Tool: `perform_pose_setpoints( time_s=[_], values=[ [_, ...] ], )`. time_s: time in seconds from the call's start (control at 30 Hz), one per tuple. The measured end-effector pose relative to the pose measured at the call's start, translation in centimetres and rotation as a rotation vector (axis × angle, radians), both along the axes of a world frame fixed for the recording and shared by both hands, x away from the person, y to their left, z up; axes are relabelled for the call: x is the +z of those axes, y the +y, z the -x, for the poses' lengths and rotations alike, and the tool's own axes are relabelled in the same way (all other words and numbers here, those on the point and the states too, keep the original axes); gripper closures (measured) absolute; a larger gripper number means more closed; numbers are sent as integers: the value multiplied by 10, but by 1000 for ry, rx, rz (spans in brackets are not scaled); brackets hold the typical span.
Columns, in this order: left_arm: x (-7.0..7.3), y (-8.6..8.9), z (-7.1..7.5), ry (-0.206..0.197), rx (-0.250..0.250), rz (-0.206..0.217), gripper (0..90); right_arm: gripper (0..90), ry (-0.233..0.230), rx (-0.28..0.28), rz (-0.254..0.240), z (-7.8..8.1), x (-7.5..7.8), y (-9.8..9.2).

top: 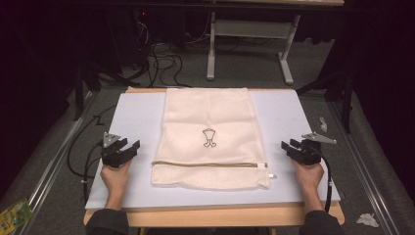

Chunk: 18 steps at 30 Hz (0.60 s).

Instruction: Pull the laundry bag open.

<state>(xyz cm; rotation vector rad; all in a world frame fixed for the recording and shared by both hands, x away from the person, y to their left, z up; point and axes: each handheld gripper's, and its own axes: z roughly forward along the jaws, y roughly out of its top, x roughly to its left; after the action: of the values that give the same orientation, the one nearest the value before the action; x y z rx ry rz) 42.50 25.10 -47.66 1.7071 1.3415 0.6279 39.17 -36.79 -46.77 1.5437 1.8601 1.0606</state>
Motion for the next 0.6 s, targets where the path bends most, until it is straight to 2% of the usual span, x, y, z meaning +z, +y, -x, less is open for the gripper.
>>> perform_pose_setpoints(
  time_s=[0.17, 0.33, 0.6],
  values=[
    [-2, 1, -1, 2, 1, 0, 442, 555, -3, -2, 10, 0, -1, 0],
    [-5, 4, 0, 4, 4, 22, 437, 555, 2, -23, 13, -1, -2, 0],
    [-6, 3, 0, 3, 4, 0, 432, 550, 3, -26, 16, -2, -6, 0]
  ],
)
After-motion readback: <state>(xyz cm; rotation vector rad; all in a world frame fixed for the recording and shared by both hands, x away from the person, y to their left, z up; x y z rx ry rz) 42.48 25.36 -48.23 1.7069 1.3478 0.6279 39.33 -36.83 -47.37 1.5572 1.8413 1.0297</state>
